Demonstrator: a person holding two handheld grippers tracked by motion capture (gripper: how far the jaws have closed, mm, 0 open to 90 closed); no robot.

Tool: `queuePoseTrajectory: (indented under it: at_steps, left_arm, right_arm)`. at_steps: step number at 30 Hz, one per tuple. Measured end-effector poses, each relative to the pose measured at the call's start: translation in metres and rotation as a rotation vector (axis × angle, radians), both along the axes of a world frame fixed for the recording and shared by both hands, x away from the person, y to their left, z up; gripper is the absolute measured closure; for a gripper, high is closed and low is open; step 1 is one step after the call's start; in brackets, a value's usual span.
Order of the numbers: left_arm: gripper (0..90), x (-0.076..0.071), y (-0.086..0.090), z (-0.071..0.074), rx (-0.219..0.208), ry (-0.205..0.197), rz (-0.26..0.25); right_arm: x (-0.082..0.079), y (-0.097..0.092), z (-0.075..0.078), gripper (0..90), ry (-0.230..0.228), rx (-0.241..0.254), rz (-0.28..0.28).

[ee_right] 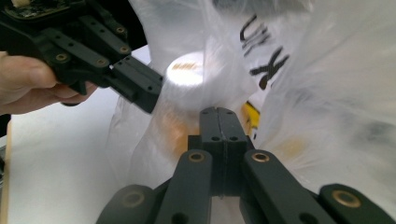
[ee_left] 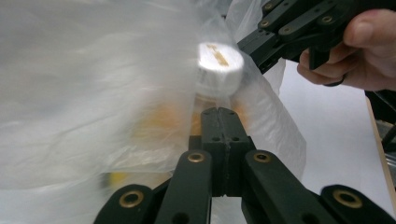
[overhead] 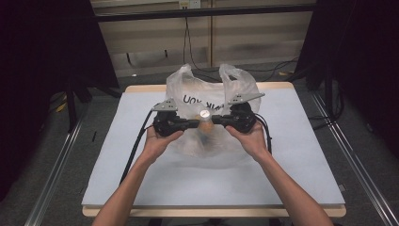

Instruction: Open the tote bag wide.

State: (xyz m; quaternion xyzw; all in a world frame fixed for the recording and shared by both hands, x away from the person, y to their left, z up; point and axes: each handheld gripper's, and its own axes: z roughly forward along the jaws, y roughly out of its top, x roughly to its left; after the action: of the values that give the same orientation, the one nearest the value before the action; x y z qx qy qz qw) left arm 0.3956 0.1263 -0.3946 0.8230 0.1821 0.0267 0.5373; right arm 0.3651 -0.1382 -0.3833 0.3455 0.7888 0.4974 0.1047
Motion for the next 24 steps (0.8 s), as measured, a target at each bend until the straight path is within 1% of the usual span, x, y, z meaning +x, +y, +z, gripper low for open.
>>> queuePoseTrajectory:
  at_steps: [4,5,6,7,8,10,11,12,13,14,15,18,19,20,22,23,24]
  left_arm:
    - [90.0,0.0,0.002,-0.004,-0.009,0.005,-0.001]
    - [90.0,-0.002,0.004,-0.008,0.008,0.011,0.005]
    - [90.0,-0.001,0.006,-0.011,0.012,0.014,0.009]
    - [90.0,0.0,0.008,-0.013,0.014,0.012,0.008]
    - [90.0,0.001,0.01,-0.017,0.011,0.021,0.019]
    - [90.0,0.002,0.012,-0.019,0.006,0.025,0.023]
    - [90.0,0.003,0.012,-0.023,0.029,0.035,0.031]
    - [90.0,0.003,0.012,-0.026,0.043,0.035,0.03]
    - [90.0,0.003,0.011,-0.029,0.058,0.041,0.03]
    - [90.0,0.004,0.008,-0.033,0.076,0.04,0.027]
    - [90.0,0.003,0.006,-0.035,0.091,0.042,0.029]
    - [90.0,0.007,0.007,-0.044,0.09,0.059,0.034]
    - [90.0,0.007,0.007,-0.044,0.09,0.059,0.034]
    - [90.0,0.008,0.008,-0.047,0.102,0.063,0.04]
    - [90.0,0.012,0.01,-0.057,0.118,0.085,0.046]
    - [90.0,0.013,0.01,-0.06,0.129,0.088,0.048]
    - [90.0,0.014,0.011,-0.062,0.129,0.098,0.051]
  right_arm:
    - [-0.002,-0.002,-0.005,90.0,0.007,-0.005,0.019]
    - [-0.005,-0.005,-0.012,90.0,0.011,-0.008,0.025]
    - [-0.005,-0.006,-0.014,90.0,0.008,-0.018,0.018]
    - [-0.004,-0.008,-0.017,90.0,0.015,-0.017,0.01]
    - [-0.003,-0.011,-0.02,90.0,0.024,-0.01,0.003]
    - [-0.001,-0.013,-0.029,90.0,0.038,-0.006,-0.003]
    - [0.0,-0.014,-0.033,90.0,0.045,-0.006,0.003]
    - [0.0,-0.013,-0.036,90.0,0.05,-0.016,0.003]
    - [0.0,-0.012,-0.04,90.0,0.044,-0.034,0.001]
    - [0.0,-0.012,-0.045,90.0,0.041,-0.041,0.0]
    - [0.001,-0.011,-0.05,90.0,0.058,-0.04,0.0]
    - [0.004,-0.011,-0.059,90.0,0.073,-0.051,-0.004]
    - [0.004,-0.011,-0.059,90.0,0.073,-0.051,-0.004]
    - [0.005,-0.011,-0.062,90.0,0.072,-0.058,-0.003]
    - [0.008,-0.012,-0.069,90.0,0.077,-0.072,-0.015]
    - [0.009,-0.013,-0.073,90.0,0.086,-0.078,-0.019]
    - [0.011,-0.015,-0.078,90.0,0.1,-0.086,-0.026]
